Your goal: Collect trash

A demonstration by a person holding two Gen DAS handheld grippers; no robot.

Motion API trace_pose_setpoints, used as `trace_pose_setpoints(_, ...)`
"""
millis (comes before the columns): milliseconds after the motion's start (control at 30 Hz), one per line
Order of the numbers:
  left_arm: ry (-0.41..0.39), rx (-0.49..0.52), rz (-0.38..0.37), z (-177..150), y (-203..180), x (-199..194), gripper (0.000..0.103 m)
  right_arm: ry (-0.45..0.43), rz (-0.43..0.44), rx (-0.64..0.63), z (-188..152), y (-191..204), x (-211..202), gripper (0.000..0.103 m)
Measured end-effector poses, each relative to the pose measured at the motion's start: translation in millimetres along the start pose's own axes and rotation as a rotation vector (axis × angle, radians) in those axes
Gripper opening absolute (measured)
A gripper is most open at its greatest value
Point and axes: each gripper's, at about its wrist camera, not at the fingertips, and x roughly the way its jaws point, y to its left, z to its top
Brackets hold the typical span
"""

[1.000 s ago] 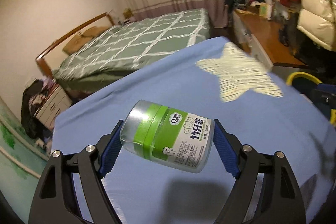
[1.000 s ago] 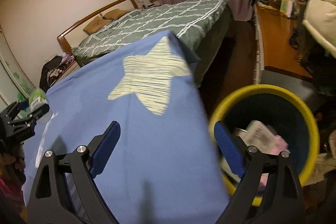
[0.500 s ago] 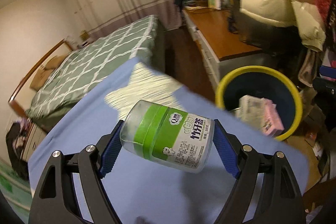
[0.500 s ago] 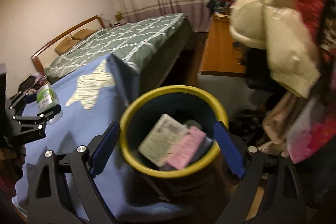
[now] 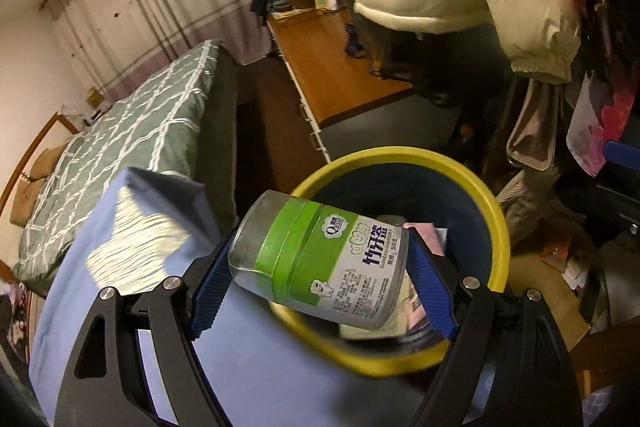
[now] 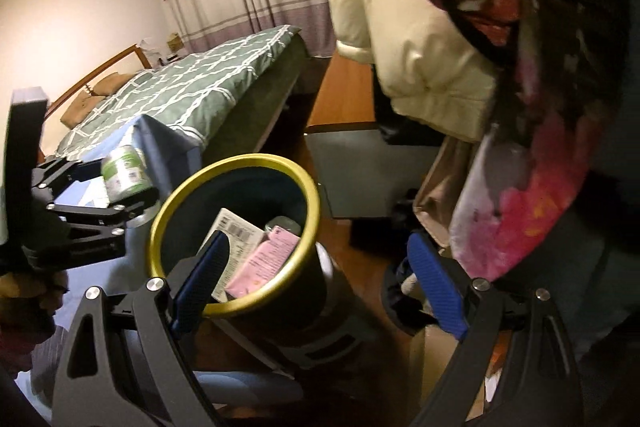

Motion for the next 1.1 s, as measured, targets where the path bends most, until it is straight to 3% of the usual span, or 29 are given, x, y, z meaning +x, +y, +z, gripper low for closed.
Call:
trace_pose_setpoints(67,0.005,0.006,-0.014,3,-7,7,0.084,0.005,-0.006,0.009,-1,-5,1,0.086)
trace_pose_setpoints(133,-0.005,0.006,-0.004,4,-11,9,0.097,0.012,-0.010,0.013,-1,-6,2,0.086)
trace_pose_setpoints(300,-0.034,-0.053,-0.006,-3,7,-12,0.098,0.023,0.002,0.007,-2,-1,5,0.086)
trace_pose_setpoints(433,-0.079,-0.163,0.015,-26,46,-59,0.098,0.019,0.037,-0.015,-2,14,3,0.086)
trace_pose_setpoints(567,-0.139,-0.293,0.089,-71,93,-120,0.098,0.021,0.101,-0.082,-4,48,1,0.086)
trace_pose_setpoints(700,-0.179,-0.413,0.240,-129,132,-182,0.098,0.020,0.180,-0.174,-7,95,-5,0.086)
trace_pose_setpoints(933,-0.180,-0.633,0.410,-230,176,-267,0.098,-0.006,0.301,-0.340,-15,173,-27,0.086)
trace_pose_setpoints(1100,-0.205,-0.733,0.491,-283,181,-310,0.098,-0.044,0.340,-0.397,-22,207,-48,0.086)
